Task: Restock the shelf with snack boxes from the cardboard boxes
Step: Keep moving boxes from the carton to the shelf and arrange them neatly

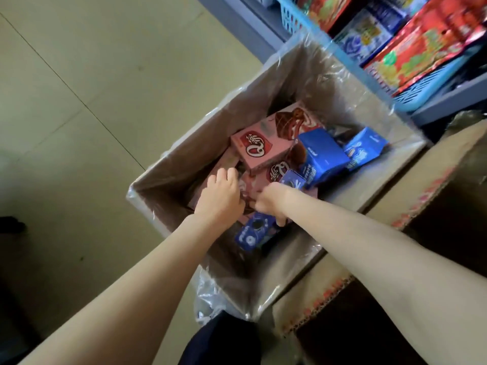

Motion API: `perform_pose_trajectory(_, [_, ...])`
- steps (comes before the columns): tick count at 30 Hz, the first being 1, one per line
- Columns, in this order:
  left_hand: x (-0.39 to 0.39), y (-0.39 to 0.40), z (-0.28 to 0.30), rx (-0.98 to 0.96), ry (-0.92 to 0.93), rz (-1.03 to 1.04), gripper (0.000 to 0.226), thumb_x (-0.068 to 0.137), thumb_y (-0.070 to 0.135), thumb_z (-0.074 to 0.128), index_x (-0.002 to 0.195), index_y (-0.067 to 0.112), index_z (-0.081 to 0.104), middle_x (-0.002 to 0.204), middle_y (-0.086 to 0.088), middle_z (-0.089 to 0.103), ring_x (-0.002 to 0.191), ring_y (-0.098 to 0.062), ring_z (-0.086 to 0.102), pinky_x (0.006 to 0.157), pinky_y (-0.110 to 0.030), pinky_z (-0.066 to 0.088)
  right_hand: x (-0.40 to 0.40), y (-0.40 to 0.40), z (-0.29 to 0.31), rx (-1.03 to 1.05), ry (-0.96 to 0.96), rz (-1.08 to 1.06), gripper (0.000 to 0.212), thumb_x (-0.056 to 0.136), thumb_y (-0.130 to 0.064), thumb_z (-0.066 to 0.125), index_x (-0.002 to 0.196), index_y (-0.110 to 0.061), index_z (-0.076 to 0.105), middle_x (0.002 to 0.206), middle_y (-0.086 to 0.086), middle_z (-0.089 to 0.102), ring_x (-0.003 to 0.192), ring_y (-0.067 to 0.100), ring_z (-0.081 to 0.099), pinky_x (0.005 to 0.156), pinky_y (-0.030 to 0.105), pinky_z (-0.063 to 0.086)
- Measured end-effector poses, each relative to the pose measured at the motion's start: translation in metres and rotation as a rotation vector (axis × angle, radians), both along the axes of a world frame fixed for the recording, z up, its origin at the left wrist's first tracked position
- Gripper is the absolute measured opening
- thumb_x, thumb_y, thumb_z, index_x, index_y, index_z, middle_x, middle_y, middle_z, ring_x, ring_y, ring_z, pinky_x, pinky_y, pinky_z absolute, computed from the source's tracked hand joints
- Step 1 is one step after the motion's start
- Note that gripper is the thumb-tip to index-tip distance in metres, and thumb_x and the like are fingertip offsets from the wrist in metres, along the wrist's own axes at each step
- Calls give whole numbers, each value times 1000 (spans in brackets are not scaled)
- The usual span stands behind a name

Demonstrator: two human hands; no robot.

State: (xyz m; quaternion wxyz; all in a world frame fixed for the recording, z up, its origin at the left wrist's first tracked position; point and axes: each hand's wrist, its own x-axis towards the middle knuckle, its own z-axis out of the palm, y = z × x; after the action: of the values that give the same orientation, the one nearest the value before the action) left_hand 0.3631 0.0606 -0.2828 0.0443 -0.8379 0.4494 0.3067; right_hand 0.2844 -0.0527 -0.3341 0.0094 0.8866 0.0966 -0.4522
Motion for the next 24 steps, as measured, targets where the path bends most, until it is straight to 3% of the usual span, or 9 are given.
perform_pose_trajectory(3, [-9,-3,54,113,66,-13,58,88,26,54,137,10,26,135,-6,35,124,-29,33,94,-41,38,1,-15,85,102,-97,-211,55,75,-30,70,120,-8,48,122,8,43,106,28,53,69,34,41])
perform_pose_trajectory(6, [-21,-22,132,127,113,45,71,85,42,59,141,17,24,142,1,35,127,-29,32,99,-44,34,0,-49,196,145,-100,-311,49,76,-38,68,109,-6,54,111,8,49,97,26,55,71,33,43])
perform_pose_trajectory(10, [-22,-88,280,124,312,-118,68,79,34,70,137,18,40,133,-4,51,119,-27,48,99,-34,39,-24,-108,368,150,-24,-460,33,78,-40,66,89,-9,61,79,4,56,78,24,53,65,31,39])
perform_pose_trajectory(12, [-26,-122,374,171,489,-225,59,78,31,73,129,10,50,126,-9,57,116,-26,52,98,-32,40,-43,-138,453,142,62,-583,35,78,-37,67,96,-8,67,84,14,62,75,19,51,67,29,38])
perform_pose_trajectory(14, [-30,-145,461,173,641,-201,70,66,42,76,127,16,53,127,-5,56,115,-19,50,102,-31,36,-66,-160,540,188,84,-719,49,70,-41,69,106,-7,66,100,26,60,81,22,51,73,35,40])
perform_pose_trajectory(16, [-31,-163,540,139,760,-154,75,56,52,78,121,22,58,124,-2,58,112,-13,50,106,-34,35,-95,-178,627,228,6,-837,55,71,-39,70,115,-8,62,102,16,62,93,26,57,85,40,45])
perform_pose_trajectory(19, [-35,-180,648,77,959,-96,46,68,39,77,105,15,65,106,1,70,96,-9,64,103,-35,42,-144,-182,745,283,-127,-982,52,85,-31,67,131,-14,49,108,-13,56,106,5,53,95,22,42])
perform_pose_trajectory(21, [-38,-185,711,49,979,-133,52,68,43,78,106,10,66,113,-8,68,97,-15,63,94,-31,47,-170,-168,811,181,-288,-912,60,78,-41,71,130,-22,47,117,-13,51,113,5,48,99,24,40])
perform_pose_trajectory(24, [-53,-190,794,23,962,-179,36,84,45,59,87,13,75,89,-3,74,82,-13,67,84,-28,54,-198,-150,887,82,-510,-839,59,74,-38,77,122,-20,48,115,-10,51,109,5,48,98,24,39])
